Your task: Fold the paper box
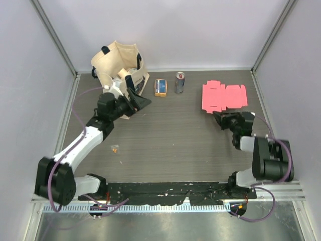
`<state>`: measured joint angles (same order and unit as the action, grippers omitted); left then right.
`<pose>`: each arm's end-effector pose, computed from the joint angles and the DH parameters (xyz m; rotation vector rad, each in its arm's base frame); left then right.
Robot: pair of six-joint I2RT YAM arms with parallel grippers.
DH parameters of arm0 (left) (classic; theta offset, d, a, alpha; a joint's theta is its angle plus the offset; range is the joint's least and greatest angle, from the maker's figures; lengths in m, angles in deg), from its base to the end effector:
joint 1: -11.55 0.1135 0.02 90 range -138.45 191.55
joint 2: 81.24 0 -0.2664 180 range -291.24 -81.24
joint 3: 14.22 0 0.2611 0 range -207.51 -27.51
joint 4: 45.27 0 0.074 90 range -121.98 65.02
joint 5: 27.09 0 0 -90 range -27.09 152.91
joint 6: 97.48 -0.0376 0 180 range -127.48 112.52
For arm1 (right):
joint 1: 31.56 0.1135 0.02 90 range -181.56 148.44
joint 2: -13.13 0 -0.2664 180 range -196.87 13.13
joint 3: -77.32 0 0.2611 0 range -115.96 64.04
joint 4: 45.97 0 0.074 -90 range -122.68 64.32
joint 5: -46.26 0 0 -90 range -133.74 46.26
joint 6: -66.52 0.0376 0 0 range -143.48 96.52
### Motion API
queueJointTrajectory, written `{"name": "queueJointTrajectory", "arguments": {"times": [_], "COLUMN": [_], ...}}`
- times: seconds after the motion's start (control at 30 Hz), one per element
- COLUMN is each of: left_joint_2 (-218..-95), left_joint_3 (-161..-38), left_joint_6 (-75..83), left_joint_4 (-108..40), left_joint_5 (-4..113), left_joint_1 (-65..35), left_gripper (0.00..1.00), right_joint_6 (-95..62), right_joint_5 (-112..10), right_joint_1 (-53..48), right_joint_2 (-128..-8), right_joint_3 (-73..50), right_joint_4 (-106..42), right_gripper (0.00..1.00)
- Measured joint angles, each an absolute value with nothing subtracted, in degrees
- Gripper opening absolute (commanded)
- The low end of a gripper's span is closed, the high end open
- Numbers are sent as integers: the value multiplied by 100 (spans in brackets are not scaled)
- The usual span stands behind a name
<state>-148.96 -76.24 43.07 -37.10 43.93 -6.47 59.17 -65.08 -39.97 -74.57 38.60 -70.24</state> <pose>0.2674 -0.0998 0.3078 -0.2993 1.9316 -1.1226 0.2787 -0.0274 0.1371 1.3624 1.7037 1.1627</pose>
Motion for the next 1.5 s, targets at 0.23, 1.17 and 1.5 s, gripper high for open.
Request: {"name": "queueJointTrajectory", "arguments": {"times": [0.23,1.17,1.5], "left_joint_2": [-16612,-19252,-18909], "left_joint_3": [-7191,-8653,-8140], "left_joint_6": [5791,7308,6663], "left_joint_4": [-5341,-9507,-8493], "left_joint_5": [4093,5035,5022], "left_joint_1": [-1867,-3447,-3154], "left_gripper": [96,26,0], "right_joint_6": [5921,6682,5106], "right_joint_5": [-7472,-8443,-8495], "right_joint_1": [-4043,-3863,-3839], "right_joint_2": [-4965,-3151,-3155], "right_joint_3": [5069,5616,4665], "right_joint_4": [-6740,-6264,-4638], "right_gripper": [1,11,62]}}
